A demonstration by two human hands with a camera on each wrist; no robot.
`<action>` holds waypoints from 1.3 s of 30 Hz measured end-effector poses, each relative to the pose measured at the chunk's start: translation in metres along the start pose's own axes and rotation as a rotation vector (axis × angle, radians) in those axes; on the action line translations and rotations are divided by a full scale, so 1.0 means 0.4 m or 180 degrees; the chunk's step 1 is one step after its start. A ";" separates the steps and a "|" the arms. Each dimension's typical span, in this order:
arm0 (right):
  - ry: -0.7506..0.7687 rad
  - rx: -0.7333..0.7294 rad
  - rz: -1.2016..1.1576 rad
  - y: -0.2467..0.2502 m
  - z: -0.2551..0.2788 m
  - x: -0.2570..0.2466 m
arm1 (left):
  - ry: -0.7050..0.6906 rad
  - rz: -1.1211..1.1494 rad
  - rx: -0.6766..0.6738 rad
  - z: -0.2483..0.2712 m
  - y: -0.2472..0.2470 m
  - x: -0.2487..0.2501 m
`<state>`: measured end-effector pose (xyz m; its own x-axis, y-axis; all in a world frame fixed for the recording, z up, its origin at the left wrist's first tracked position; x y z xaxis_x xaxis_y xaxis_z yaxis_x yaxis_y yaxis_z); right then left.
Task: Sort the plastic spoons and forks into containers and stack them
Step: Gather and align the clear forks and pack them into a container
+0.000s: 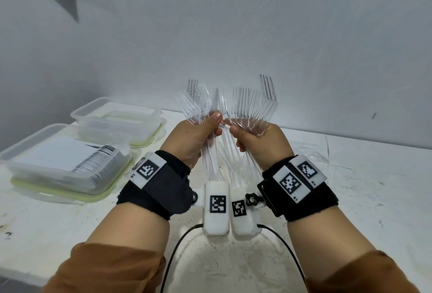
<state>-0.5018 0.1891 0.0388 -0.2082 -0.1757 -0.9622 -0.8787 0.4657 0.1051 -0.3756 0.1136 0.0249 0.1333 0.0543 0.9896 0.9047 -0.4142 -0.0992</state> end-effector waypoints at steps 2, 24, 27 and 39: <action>0.0041 0.0051 0.0068 0.001 0.001 0.000 | 0.0017 0.0066 0.0007 0.003 -0.004 0.004; -0.0077 -0.0261 -0.0185 -0.007 0.001 0.005 | -0.0059 0.0077 -0.0075 0.009 -0.013 0.002; -0.0094 -0.0176 -0.0268 -0.001 0.002 0.004 | -0.0095 0.0077 -0.0006 0.008 -0.011 0.004; -0.0214 -0.0019 0.0249 0.019 -0.005 0.001 | -0.0205 0.0129 -0.0003 0.011 -0.010 0.019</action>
<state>-0.5093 0.1908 0.0396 -0.2470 -0.0803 -0.9657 -0.8634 0.4706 0.1818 -0.3764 0.1196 0.0323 0.1957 0.0958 0.9760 0.8977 -0.4181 -0.1389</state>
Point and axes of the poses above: each hand's wrist, its own z-axis away from the middle knuckle, its own y-axis out of the back of the hand, x = y × z, the point moved 3 cm from there along -z, towards the middle knuckle, and after that the axes turned 4 degrees about -z, right-handed, at the moved point
